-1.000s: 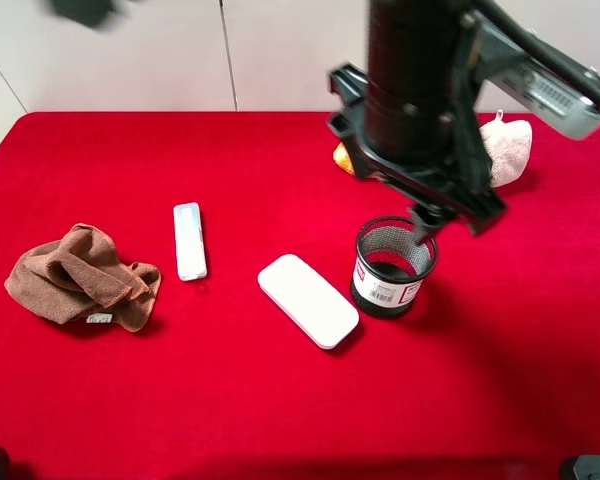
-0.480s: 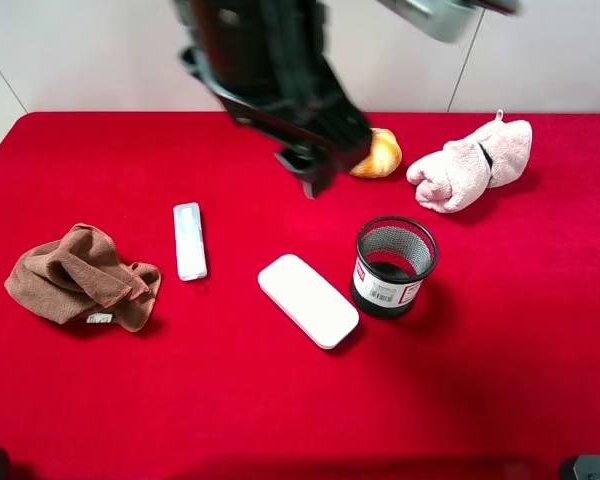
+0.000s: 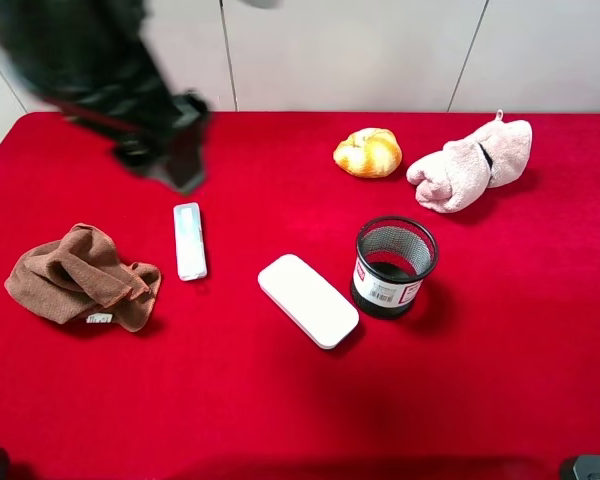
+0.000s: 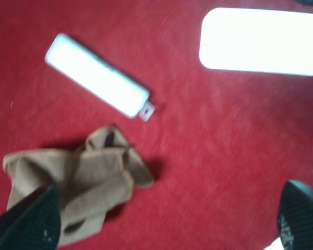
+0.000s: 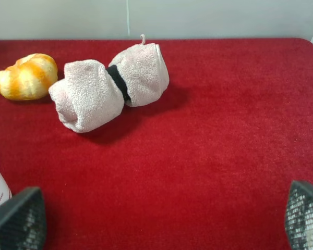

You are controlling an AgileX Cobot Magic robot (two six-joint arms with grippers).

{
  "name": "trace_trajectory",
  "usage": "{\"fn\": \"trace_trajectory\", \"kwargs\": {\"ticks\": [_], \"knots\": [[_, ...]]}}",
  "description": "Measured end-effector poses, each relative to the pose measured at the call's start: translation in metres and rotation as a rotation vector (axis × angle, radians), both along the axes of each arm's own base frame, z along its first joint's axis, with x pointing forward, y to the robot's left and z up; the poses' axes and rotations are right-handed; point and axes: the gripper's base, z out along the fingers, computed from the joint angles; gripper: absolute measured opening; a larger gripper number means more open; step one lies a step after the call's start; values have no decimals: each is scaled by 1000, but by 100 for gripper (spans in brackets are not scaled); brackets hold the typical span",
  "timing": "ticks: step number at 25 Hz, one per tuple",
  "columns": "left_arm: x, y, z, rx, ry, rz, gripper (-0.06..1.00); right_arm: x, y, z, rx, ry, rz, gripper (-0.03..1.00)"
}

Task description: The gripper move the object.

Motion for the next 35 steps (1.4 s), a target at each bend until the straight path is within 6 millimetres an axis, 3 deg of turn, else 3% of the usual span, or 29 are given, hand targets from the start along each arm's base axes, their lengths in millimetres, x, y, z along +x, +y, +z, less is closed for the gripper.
{"fn": "trace_trajectory", "kwargs": {"ticks": [14, 21, 27, 35], "knots": [[-71, 107, 5, -155, -173, 55, 82, 0, 0, 0, 0, 0, 0, 69], [-100, 151, -13, -219, -253, 152, 86, 0, 0, 0, 0, 0, 0, 69], [-116, 177, -45, -255, -294, 311, 91, 0, 0, 0, 0, 0, 0, 69], [-137, 190, -69, -306, -368, 497, 92, 0, 0, 0, 0, 0, 0, 69]]}}
